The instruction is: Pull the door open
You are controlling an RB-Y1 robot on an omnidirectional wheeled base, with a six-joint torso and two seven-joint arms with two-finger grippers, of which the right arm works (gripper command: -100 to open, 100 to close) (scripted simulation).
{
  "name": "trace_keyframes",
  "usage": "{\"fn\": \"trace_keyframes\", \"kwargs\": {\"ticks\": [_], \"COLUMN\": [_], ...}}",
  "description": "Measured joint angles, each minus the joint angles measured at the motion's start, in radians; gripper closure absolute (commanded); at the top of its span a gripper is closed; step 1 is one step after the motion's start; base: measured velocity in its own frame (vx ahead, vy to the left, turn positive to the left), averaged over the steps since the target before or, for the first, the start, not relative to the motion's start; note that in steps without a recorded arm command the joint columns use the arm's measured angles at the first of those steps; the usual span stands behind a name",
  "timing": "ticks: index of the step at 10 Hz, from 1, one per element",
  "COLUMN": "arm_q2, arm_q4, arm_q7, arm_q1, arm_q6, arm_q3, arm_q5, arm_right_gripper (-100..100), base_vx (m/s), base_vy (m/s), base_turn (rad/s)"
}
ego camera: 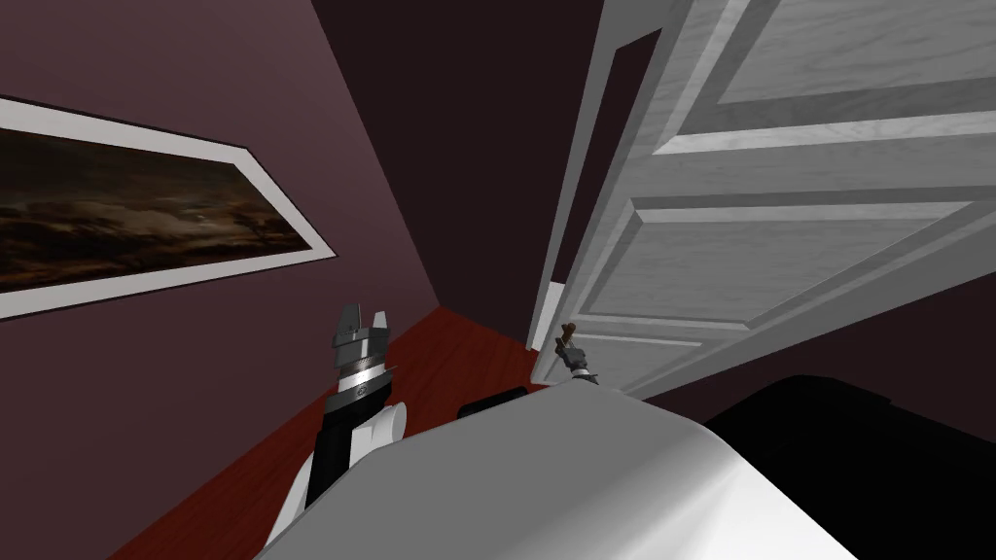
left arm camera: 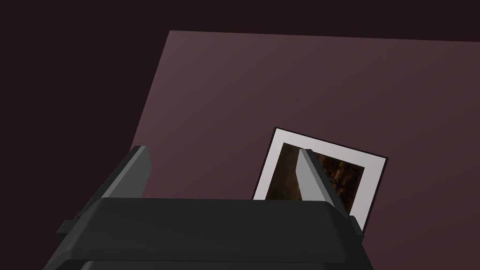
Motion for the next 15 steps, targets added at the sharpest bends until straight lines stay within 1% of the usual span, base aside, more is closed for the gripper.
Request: {"fn": "trace_keyframes", "kwargs": {"ticks": [4,6,7,8,10,11,12,14,15], "arm_q2": [-0.031,-0.048,-0.056,-0.055,-0.069,-0.076,-0.084,-0.098,-0.105], "arm_q4": [-0.016,-0.004,-0.01,-0.01,-0.004,0.005,0.004,0.006,0.014], "arm_q7": [-0.03,-0.054,-0.061,-0.062,-0.077,-0.088,-0.095,-0.113,-0.126], "arm_q1": [0.019,0.022,0.03,0.033,0.034,0.031,0.035,0.044,0.042], "arm_q6": [-0.029,-0.053,-0.058,-0.056,-0.07,-0.082,-0.088,-0.104,-0.114], "arm_q3": [0.043,0.069,0.081,0.086,0.097,0.104,0.11,0.131,0.141], "arm_q5": [0.026,0.042,0.048,0.05,0.057,0.062,0.066,0.078,0.084], "arm_right_gripper": [100,100,100,100,100,100,100,100,100], "base_vx": [-0.243,-0.267,-0.122,-0.182,-0.22,-0.229,-0.199,-0.212,-0.246], "base_vy": [-0.023,-0.016,-0.011,-0.008,-0.019,-0.032,-0.051,-0.056,-0.012], "base_turn": [0.102,0.079,0.024,0.133,0.137,0.126,0.115,0.141,0.108]}}
